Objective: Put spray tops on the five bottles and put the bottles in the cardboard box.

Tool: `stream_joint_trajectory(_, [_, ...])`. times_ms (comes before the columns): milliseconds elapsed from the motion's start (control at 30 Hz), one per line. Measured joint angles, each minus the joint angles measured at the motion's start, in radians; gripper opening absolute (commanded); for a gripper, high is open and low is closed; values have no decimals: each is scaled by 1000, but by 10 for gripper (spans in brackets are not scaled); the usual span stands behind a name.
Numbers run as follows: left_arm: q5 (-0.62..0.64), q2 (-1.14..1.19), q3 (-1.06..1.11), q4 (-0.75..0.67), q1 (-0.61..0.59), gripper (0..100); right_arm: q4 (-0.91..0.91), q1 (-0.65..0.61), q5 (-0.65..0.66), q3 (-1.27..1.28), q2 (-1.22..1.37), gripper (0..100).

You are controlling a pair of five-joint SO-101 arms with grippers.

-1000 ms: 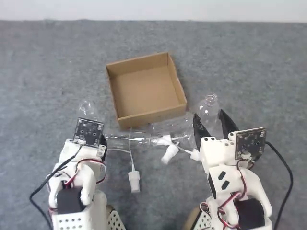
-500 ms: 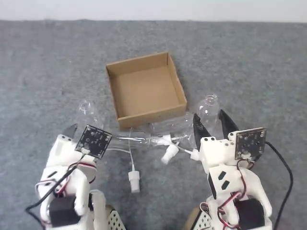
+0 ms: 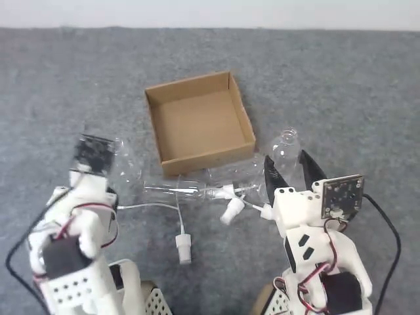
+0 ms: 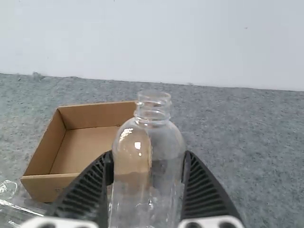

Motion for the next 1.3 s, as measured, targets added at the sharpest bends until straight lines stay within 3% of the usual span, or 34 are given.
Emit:
stream_joint_trajectory(200, [181,107,-28,0,-15,126,0,0,0,0,0,9])
stream_joint_trajectory(333, [199,109,-26,-11,-15,4,0,0,18,0,0,9])
stream_joint_trajectory(800, [532,55,118,-64,-61,12,0,0,49,0,0,9])
stream_joint_trajectory(1100, [778,379,-25,-55,-69,13,0,0,49,0,-2,9])
stream_joint_trajectory(1300, [844,562,-51,-57,-97,13,0,0,49,0,-2,9])
